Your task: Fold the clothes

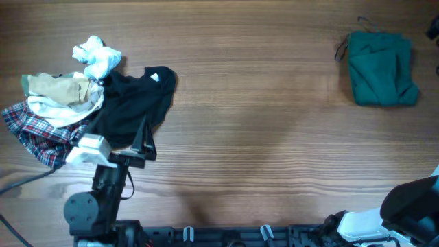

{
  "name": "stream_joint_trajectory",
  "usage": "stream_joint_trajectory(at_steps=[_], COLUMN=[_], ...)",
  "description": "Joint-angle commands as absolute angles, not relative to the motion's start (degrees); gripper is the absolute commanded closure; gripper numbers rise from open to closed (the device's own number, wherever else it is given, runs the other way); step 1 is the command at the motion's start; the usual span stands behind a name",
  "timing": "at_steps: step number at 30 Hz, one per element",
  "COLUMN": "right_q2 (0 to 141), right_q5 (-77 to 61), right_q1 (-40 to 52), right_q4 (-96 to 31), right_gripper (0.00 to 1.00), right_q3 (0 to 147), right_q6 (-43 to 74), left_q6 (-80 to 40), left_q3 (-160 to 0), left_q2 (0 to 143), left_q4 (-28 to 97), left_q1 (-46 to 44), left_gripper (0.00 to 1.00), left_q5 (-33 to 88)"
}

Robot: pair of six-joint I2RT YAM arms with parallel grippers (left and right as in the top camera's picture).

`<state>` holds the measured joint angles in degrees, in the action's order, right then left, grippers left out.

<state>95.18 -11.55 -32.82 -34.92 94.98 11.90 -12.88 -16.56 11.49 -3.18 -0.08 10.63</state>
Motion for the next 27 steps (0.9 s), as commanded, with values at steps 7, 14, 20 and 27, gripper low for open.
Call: stream_joint_trajectory(at_steps=[7, 14, 20, 27], right_q2=[95.4, 95.4, 95.4, 95.4], right_q5=[-11.9, -11.9, -11.9, -11.9], right_q1=[-32.7, -32.7, -32.7, -32.7], right_q4=[-34.8, -34.8, -34.8, -34.8], right_gripper=[0.01, 0.00, 0.01, 0.01], right_q3=[95.1, 95.1, 95.1, 95.1], right_q6=[12.1, 12.2, 12.1, 12.1], left_q6=[-12.2, -12.2, -12.8, -12.8], left_q3=[-4.0, -0.3, -0.3, -0.3], left_q2=[1.8, 0.1, 0.2, 0.2], left_q4=[-3.2, 3.4, 3.2, 3.3], left_q1=[1.5, 1.5, 1.4, 1.4], left_gripper=[0.00, 0.00, 0.00, 0.00], left_q5=[12.9, 12.6, 12.6, 12.6])
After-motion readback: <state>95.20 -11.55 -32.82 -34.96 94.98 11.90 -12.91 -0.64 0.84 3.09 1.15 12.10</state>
